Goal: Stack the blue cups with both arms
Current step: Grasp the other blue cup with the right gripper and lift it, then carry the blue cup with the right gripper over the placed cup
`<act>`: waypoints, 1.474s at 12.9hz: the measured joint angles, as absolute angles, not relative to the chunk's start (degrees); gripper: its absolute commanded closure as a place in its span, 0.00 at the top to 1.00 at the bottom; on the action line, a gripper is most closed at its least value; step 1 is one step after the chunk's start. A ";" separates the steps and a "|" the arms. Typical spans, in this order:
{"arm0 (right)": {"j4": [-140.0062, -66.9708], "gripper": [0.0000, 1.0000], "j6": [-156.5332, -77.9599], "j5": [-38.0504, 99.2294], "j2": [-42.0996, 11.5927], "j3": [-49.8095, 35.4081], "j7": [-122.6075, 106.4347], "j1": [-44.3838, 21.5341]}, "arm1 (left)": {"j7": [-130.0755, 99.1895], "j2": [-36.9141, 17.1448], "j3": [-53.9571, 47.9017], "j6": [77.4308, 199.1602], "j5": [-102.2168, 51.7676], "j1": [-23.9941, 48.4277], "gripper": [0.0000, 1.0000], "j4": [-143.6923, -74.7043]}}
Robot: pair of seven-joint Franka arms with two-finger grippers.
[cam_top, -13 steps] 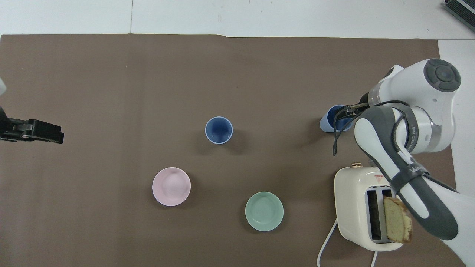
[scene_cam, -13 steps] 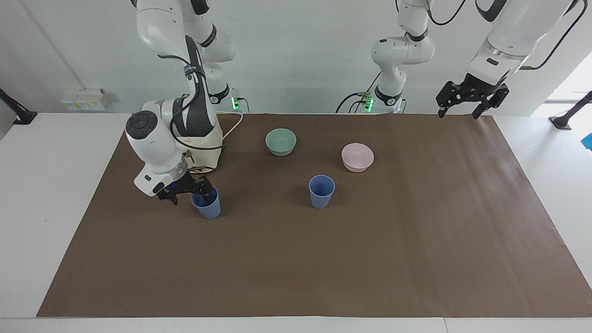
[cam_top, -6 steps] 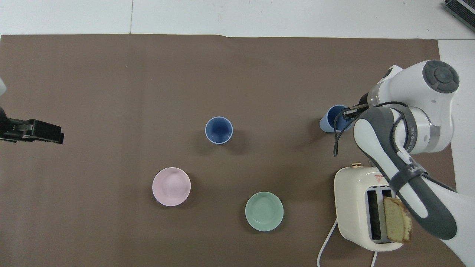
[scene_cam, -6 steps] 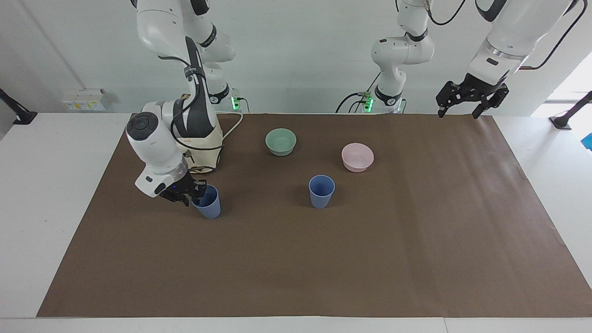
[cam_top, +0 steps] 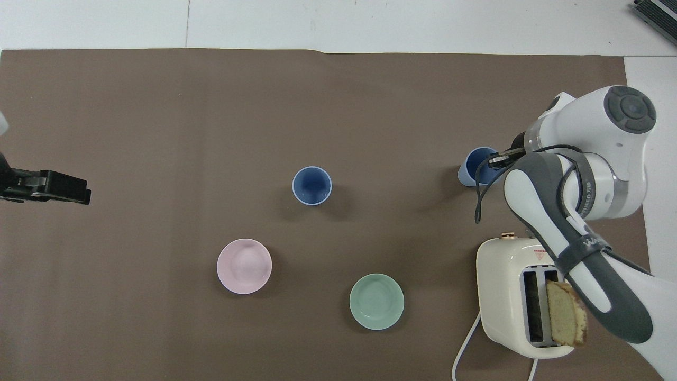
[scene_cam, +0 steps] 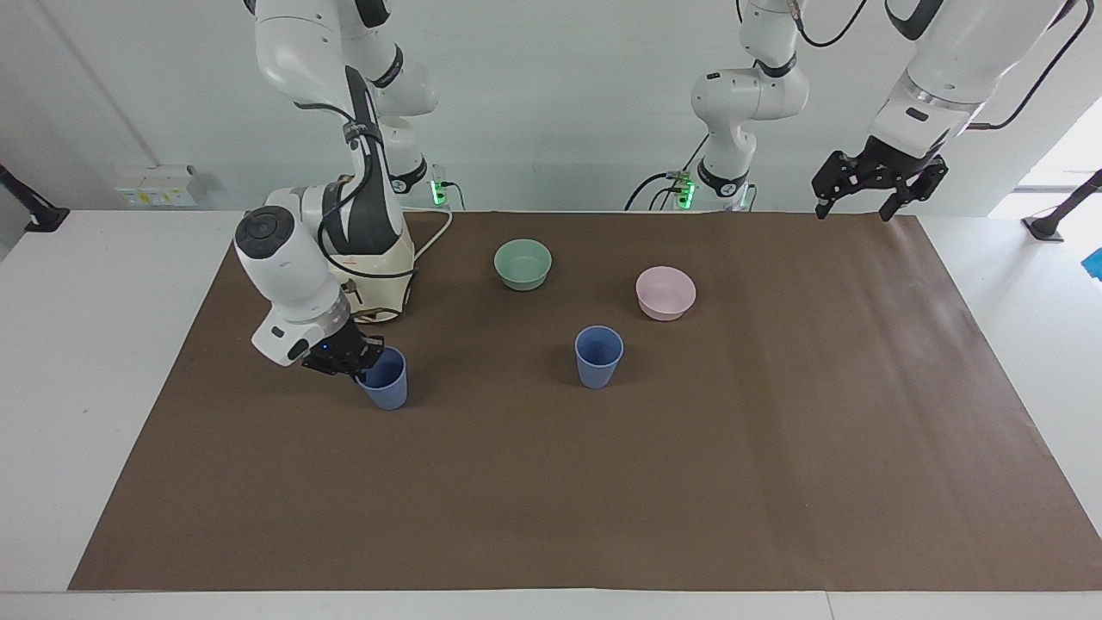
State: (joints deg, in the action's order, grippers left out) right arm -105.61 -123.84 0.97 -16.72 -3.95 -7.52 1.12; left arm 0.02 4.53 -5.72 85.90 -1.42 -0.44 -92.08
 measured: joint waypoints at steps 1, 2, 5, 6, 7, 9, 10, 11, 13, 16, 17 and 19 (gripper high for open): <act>-105.28 0.00 -123.84 1.09 -16.71 -4.01 -7.52 1.13 | 0.02 4.53 -5.72 85.90 -1.42 -0.44 1.00 -92.08; -104.38 0.00 -123.50 1.99 -16.61 -4.27 -7.52 1.11 | 0.02 4.53 -5.72 85.90 -1.42 -0.44 1.00 -92.08; -98.94 0.00 -117.76 6.73 -15.42 -4.92 -7.37 1.09 | 0.02 4.53 -5.74 85.85 -1.42 -0.44 1.00 -92.08; -97.37 0.00 -116.01 7.20 -14.94 -5.10 -6.79 1.08 | 0.02 4.53 -5.73 85.85 -1.43 -0.45 1.00 -92.08; -95.92 0.00 -114.56 7.46 -14.66 -5.67 -5.11 0.92 | 0.02 4.53 -5.68 85.85 -1.43 -0.46 1.00 -92.08; -92.97 0.00 -111.70 7.45 -14.59 -6.46 -0.22 -1.16 | 0.02 4.53 -5.55 85.85 -1.43 -0.51 1.00 -92.08; -91.70 0.00 -110.62 7.37 -14.59 -6.53 2.28 -3.06 | 0.02 4.53 -5.51 85.85 -1.43 -0.52 1.00 -92.08; -90.84 0.00 -109.84 7.03 -14.59 -6.56 5.18 -5.37 | 0.02 4.53 -5.50 85.85 -1.43 -0.52 1.00 -92.08; -89.96 0.00 -109.08 5.61 -14.65 -6.63 11.25 -9.58 | 0.02 4.53 -5.49 85.85 -1.43 -0.52 1.00 -92.08; -88.47 0.00 -109.05 5.21 -14.85 -6.71 18.01 -14.21 | 0.02 4.53 -5.49 85.85 -1.43 -0.52 1.00 -92.08; -87.59 0.00 -109.05 5.20 -15.00 -6.74 20.72 -15.93 | 0.02 4.54 -5.49 85.85 -1.43 -0.52 1.00 -92.08; -86.06 0.00 -109.15 5.20 -15.24 -6.76 24.14 -18.94 | 0.02 4.54 -5.49 85.85 -1.42 -0.52 1.00 -92.08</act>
